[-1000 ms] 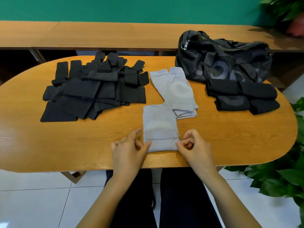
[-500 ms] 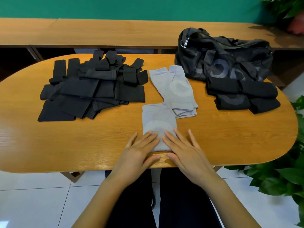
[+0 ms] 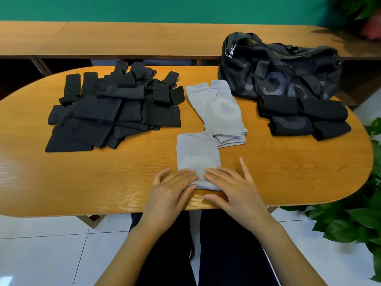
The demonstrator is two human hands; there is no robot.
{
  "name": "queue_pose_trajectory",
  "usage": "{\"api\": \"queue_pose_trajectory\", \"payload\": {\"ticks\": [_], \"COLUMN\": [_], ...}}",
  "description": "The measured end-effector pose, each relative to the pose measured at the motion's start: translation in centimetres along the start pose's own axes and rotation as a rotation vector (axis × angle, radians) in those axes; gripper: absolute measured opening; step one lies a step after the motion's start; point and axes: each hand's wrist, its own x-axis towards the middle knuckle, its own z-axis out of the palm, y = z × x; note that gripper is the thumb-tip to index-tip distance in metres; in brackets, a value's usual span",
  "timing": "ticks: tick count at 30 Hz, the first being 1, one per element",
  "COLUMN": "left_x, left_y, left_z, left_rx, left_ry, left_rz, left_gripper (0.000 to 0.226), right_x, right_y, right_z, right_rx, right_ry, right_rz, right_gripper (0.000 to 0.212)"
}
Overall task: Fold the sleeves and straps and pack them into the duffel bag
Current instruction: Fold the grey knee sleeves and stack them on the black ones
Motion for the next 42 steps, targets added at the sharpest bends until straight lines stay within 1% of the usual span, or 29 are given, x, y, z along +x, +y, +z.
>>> {"api": "queue_pose_trajectory", "payload": {"ticks": [5, 7, 10, 14, 19, 21, 24, 27, 29, 32, 33, 35, 37, 38, 40, 42], "left_x": [0.1, 0.2, 0.1, 0.2, 0.7, 1.2, 2.1, 2.6, 2.8, 2.9, 3.0, 3.0, 3.1, 3.1, 3.0, 2.6], "left_y": [0.3, 0.3, 0.0, -0.1, 1.1, 1.6, 1.8, 1.7, 1.7, 1.3, 1.1, 0.6, 0.3, 0.0, -0.5, -1.3], "left_z": [-0.4, -0.6, -0.8, -0.8, -1.3, -1.3, -1.1, -0.9, -0.8, -0.6, -0.4, -0.2, -0.2, -0.2, -0.5, -0.7], "left_rx": [-0.045, -0.079, -0.104, -0.113, -0.192, -0.255, -0.334, -0.288, -0.196, -0.053, -0.010, 0.062, 0.097, 0.106, 0.130, 0.155], "left_ry": [0.033, 0.033, 0.011, 0.048, 0.120, 0.141, 0.161, 0.178, 0.178, 0.129, 0.116, 0.102, 0.096, 0.084, 0.005, -0.138], "left_rz": [-0.023, -0.027, -0.027, -0.049, -0.257, -0.349, -0.469, -0.506, -0.494, -0.497, -0.480, -0.385, -0.224, -0.137, 0.003, 0.061], "left_gripper": [0.031, 0.039, 0.056, 0.054, 0.058, 0.065, 0.072, 0.071, 0.068, 0.063, 0.059, 0.047, 0.037, 0.037, 0.044, 0.059], "right_x": [0.2, 0.3, 0.4, 0.6, 1.2, 1.7, 2.5, 3.2, 3.7, 4.3, 4.4, 4.5, 4.2, 4.0, 3.6, 3.2], "right_y": [0.3, 0.4, 0.4, 0.4, -0.1, -0.4, -0.6, -0.7, -0.7, -0.6, -0.6, -0.5, -0.5, -0.3, 0.2, 0.8], "right_z": [-0.3, -0.4, -0.5, -0.7, -0.8, -0.8, -0.8, -0.7, -0.8, -0.9, -0.8, -0.5, -0.2, -0.2, -0.2, -0.1], "right_rx": [0.061, 0.074, 0.097, 0.123, 0.161, 0.180, 0.198, 0.221, 0.237, 0.235, 0.237, 0.234, 0.212, 0.189, 0.099, -0.002], "right_ry": [0.144, 0.184, 0.196, 0.227, 0.315, 0.331, 0.305, 0.244, 0.198, 0.127, 0.109, 0.116, 0.178, 0.183, 0.083, -0.069], "right_rz": [-0.036, -0.043, -0.020, 0.028, 0.187, 0.263, 0.354, 0.414, 0.447, 0.495, 0.509, 0.504, 0.401, 0.320, 0.124, -0.035], "right_gripper": [0.044, 0.038, 0.037, 0.041, 0.052, 0.050, 0.049, 0.046, 0.045, 0.049, 0.050, 0.051, 0.053, 0.056, 0.061, 0.061]}}
